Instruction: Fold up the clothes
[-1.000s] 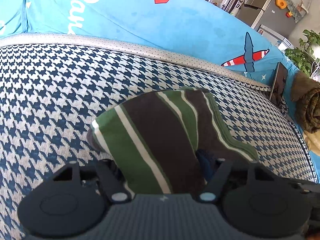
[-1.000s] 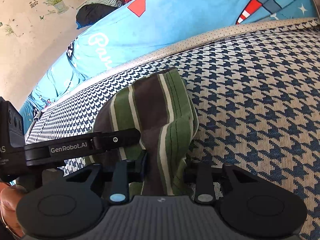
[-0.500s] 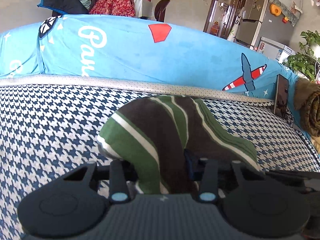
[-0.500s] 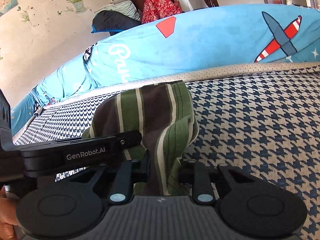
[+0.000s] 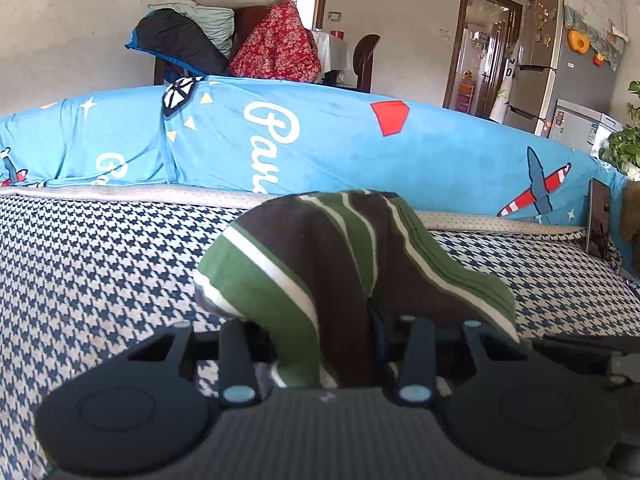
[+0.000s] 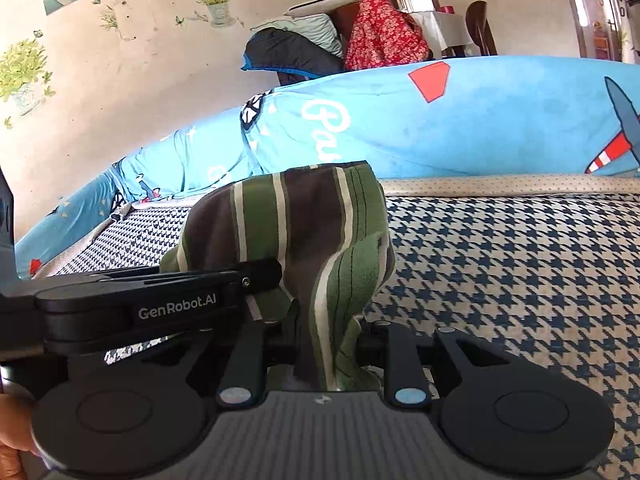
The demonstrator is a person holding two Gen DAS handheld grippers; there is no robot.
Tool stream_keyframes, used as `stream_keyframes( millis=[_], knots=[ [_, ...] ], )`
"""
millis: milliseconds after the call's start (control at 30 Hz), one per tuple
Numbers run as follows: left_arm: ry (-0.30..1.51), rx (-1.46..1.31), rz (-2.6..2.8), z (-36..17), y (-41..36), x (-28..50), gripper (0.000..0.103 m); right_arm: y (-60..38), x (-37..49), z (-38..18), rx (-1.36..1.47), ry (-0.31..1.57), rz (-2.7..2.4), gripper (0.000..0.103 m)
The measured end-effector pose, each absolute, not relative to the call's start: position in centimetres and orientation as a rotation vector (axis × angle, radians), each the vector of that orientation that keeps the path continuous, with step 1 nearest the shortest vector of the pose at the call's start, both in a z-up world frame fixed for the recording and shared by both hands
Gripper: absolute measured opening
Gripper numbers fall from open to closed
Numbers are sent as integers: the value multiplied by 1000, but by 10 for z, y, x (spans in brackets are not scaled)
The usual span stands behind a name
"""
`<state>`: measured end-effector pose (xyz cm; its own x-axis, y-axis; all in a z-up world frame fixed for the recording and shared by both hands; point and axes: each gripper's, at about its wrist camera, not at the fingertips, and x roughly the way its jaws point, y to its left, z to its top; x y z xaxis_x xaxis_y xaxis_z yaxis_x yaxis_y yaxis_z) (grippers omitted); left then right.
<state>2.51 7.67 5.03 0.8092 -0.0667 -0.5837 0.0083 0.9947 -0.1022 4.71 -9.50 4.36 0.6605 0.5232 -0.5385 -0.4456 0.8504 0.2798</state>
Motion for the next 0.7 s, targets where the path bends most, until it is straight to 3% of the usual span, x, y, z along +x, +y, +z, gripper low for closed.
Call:
stream_keyframes(
  millis=[700],
  knots=[
    [592,-87,183,55,161,-4,39,4,38,36,58,605,740,22]
  ],
)
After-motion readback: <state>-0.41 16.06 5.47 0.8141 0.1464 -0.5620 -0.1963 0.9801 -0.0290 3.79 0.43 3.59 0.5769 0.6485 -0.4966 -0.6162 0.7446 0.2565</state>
